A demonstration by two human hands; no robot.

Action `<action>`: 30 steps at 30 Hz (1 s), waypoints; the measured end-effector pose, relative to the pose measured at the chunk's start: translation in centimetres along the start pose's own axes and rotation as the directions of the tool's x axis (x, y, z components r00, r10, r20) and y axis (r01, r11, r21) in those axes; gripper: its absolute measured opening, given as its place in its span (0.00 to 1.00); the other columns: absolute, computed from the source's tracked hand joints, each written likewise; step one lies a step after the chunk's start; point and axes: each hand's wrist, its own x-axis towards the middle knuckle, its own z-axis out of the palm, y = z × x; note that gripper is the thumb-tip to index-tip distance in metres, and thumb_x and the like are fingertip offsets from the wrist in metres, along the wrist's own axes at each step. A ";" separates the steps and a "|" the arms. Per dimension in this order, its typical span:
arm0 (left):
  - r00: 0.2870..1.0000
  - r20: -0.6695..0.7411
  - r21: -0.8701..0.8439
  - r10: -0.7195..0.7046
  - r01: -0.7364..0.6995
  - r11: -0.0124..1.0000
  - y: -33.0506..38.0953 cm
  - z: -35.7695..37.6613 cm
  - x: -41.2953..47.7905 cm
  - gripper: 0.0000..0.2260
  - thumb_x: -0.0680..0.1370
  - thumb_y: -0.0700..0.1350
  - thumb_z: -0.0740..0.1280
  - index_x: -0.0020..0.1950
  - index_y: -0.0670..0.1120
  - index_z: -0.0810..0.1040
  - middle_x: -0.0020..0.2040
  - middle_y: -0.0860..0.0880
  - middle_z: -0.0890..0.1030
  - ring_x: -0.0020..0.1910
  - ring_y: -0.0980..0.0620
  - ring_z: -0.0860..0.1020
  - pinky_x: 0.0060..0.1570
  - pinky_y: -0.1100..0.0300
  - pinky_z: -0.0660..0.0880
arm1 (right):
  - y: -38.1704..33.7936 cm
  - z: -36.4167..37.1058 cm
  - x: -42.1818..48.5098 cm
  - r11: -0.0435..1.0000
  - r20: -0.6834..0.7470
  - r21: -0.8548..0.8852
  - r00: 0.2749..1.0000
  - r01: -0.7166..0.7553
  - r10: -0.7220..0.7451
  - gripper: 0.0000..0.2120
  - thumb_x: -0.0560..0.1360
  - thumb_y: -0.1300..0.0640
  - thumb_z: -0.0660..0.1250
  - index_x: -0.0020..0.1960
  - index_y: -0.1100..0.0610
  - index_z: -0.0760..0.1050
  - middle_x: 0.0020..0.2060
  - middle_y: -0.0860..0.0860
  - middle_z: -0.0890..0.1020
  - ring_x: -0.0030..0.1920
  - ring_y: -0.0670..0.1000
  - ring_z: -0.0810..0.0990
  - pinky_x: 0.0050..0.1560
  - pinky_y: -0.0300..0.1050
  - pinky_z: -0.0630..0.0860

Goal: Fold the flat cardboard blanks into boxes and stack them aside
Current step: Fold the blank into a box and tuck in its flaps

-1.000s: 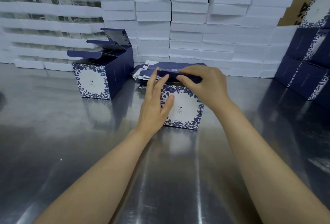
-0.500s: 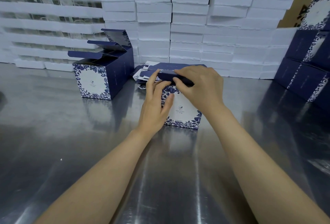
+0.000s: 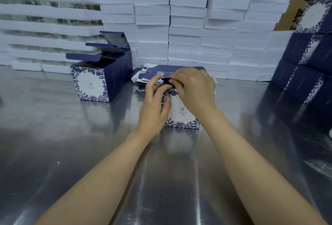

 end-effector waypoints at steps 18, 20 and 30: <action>1.000 0.009 -0.010 -0.011 0.011 1.000 0.0 0.5 -0.1 0.15 0.78 0.38 0.60 0.65 0.43 0.72 0.70 0.45 0.60 0.65 0.47 0.70 0.57 0.77 0.64 | 0.7 0.9 -0.2 0.997 -0.204 0.027 0.977 0.076 -0.069 0.04 0.74 0.56 0.71 0.44 0.53 0.85 0.39 0.48 0.83 0.43 0.55 0.80 0.47 0.49 0.70; 1.000 0.011 -0.014 -0.020 0.020 1.000 0.0 0.4 -0.1 0.15 0.78 0.38 0.60 0.64 0.44 0.72 0.70 0.46 0.60 0.65 0.49 0.69 0.56 0.78 0.64 | 0.7 1.1 -0.1 0.995 -0.197 0.019 0.976 0.098 -0.092 0.03 0.74 0.58 0.71 0.42 0.55 0.84 0.39 0.48 0.83 0.44 0.55 0.80 0.51 0.47 0.66; 0.999 0.034 -0.013 -0.036 0.037 0.999 0.5 0.6 -0.2 0.17 0.77 0.37 0.60 0.66 0.43 0.72 0.69 0.44 0.61 0.67 0.48 0.68 0.59 0.79 0.61 | 1.4 0.5 0.4 0.991 -0.031 0.131 0.999 0.041 -0.038 0.06 0.75 0.55 0.69 0.44 0.55 0.83 0.41 0.48 0.82 0.51 0.52 0.79 0.65 0.43 0.59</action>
